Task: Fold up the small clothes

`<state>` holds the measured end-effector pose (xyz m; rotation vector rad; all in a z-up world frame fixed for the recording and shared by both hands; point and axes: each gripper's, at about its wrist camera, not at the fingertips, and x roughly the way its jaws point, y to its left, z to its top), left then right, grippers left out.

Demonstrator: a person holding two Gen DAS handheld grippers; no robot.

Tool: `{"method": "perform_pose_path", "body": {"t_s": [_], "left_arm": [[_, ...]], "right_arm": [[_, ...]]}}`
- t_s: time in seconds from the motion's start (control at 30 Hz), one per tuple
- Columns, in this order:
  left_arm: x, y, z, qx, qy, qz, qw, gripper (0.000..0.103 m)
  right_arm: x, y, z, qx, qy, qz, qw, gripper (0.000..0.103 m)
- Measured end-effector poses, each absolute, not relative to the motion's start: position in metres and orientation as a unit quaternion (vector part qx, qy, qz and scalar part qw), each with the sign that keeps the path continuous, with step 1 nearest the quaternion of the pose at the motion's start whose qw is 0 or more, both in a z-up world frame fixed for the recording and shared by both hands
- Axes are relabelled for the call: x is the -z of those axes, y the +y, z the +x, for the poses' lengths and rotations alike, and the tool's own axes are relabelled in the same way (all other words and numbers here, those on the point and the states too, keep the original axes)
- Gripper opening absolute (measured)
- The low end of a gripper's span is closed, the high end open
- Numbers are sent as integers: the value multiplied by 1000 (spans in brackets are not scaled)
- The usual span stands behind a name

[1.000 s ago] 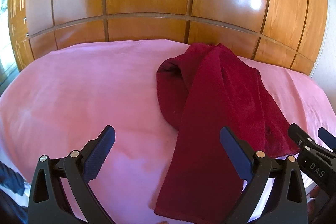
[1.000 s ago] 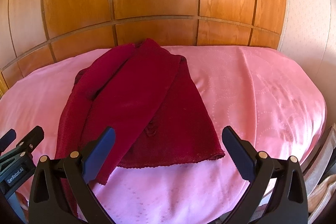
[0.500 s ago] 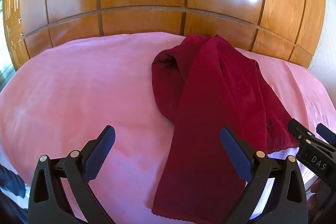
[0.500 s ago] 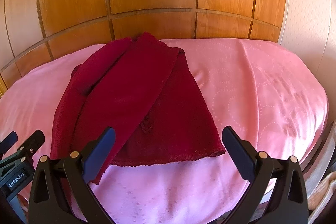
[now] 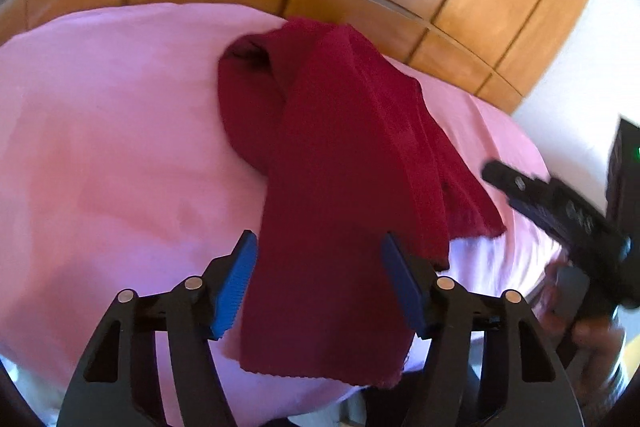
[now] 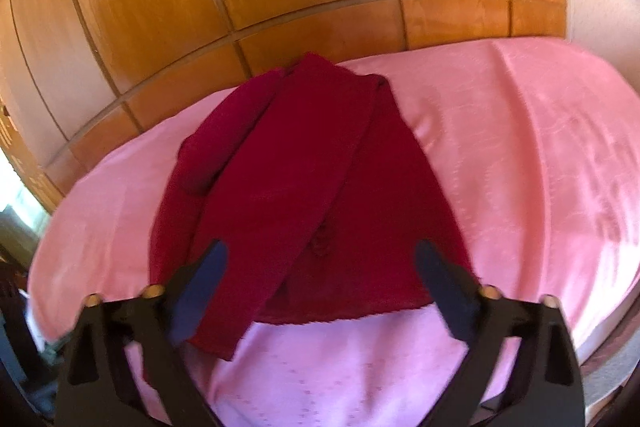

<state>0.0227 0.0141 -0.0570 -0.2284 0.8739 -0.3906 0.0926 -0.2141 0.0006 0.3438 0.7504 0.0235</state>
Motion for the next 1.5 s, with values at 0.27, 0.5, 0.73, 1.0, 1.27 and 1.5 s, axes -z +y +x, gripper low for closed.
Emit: {"method": "perform_pose_path", "body": {"t_s": [0.27, 0.5, 0.73, 1.0, 1.27, 1.5], "left_arm": [[75, 2, 37, 232, 457, -124, 850, 0], [38, 36, 45, 223, 410, -137, 874, 0], [6, 121, 100, 103, 367, -170, 909, 0], [-27, 202, 179, -36, 349, -156, 923, 0], [-32, 258, 292, -182, 368, -118, 904, 0], [-15, 258, 295, -186, 384, -135, 894, 30]], "right_arm": [[31, -194, 154, -78, 445, 187, 872, 60], [8, -201, 152, -100, 425, 142, 888, 7], [-55, -265, 145, -22, 355, 93, 930, 7], [-87, -387, 193, 159, 334, 47, 928, 7], [-72, -453, 259, 258, 367, 40, 893, 7], [-63, -470, 269, 284, 356, 64, 888, 61]]}}
